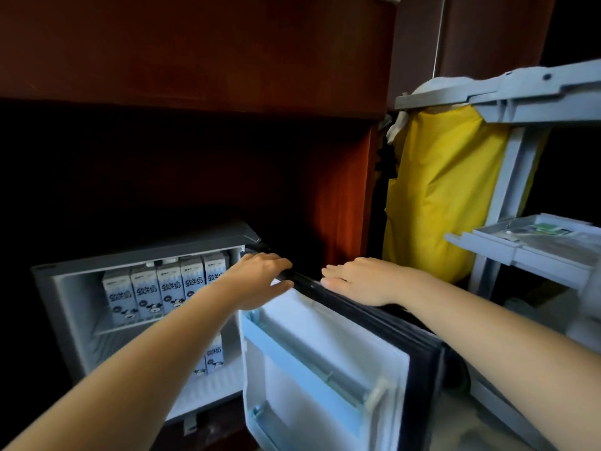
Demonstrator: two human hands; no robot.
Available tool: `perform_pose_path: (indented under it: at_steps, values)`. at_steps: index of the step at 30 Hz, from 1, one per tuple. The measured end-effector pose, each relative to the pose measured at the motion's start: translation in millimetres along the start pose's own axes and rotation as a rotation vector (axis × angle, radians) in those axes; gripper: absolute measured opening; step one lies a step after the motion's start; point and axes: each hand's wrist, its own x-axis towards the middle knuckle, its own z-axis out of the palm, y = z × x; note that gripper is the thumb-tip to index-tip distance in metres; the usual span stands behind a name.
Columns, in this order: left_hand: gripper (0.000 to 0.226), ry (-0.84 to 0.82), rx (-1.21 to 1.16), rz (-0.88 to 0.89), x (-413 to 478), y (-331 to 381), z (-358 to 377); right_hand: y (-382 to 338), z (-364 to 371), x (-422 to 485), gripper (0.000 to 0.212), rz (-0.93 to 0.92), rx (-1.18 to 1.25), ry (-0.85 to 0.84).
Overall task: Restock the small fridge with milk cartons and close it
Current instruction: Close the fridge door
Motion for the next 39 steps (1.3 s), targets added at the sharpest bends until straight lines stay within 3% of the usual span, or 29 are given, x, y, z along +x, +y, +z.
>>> perform_pose_path:
  at_steps: [6, 14, 26, 32, 35, 39]
  values:
    - [0.037, -0.121, -0.089, -0.074, -50.3, -11.6, -22.3, -44.2, -4.1, -8.3, 0.049, -0.113, 0.024, -0.016]
    - [0.036, -0.232, -0.053, -0.260, -112.4, -35.7, -51.4, -101.3, -4.0, 21.8, 0.054, -0.224, 0.112, 0.077]
    - [0.052, -0.356, 0.008, -0.615, -186.6, -78.3, -63.3, -173.7, 14.1, 82.2, 0.047, -0.335, 0.102, 0.306]
    - [0.063, -0.300, 0.030, -0.766, -185.0, -115.0, -36.4, -202.9, 9.6, 116.5, 0.048, -0.307, -0.004, 0.397]
    - [0.075, -0.265, 0.129, -0.757, -189.1, -134.6, -12.8, -221.1, 9.0, 134.6, 0.039, -0.245, -0.090, 0.452]
    - [0.074, -0.190, 0.116, -0.743, -179.1, -175.2, 2.3, -240.2, 6.1, 163.6, 0.032, -0.237, -0.218, 0.514]
